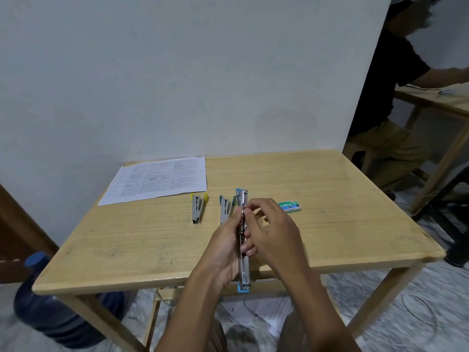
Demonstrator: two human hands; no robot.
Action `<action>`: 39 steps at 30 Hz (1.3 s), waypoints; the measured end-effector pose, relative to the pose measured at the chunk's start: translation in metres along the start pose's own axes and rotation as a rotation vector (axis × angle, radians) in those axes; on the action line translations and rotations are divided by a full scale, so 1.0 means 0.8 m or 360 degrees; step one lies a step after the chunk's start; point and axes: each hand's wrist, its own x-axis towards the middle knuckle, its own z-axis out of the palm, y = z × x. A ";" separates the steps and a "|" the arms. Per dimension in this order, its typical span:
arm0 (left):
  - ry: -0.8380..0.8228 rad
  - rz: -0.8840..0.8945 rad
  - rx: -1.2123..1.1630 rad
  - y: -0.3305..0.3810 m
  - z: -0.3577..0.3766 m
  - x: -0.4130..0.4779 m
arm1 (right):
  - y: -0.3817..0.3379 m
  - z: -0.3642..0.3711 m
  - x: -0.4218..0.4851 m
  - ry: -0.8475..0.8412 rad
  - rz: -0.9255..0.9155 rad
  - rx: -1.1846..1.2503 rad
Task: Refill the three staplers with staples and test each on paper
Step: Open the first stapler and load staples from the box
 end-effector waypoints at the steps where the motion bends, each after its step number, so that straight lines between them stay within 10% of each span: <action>1: 0.0022 0.0004 -0.0002 0.000 0.000 0.000 | 0.001 0.001 -0.002 0.0020 -0.0012 0.0010; 15: 0.0072 -0.0069 -0.0302 0.017 -0.013 0.011 | 0.004 0.016 -0.028 0.0338 -0.0614 -0.0001; 24: 0.0026 -0.0020 -0.0105 0.011 -0.012 0.004 | -0.008 0.016 -0.001 0.0001 0.0119 0.0516; 39: -0.0087 0.0282 0.0331 0.000 -0.023 0.008 | -0.031 0.011 0.002 -0.0154 0.0236 0.0477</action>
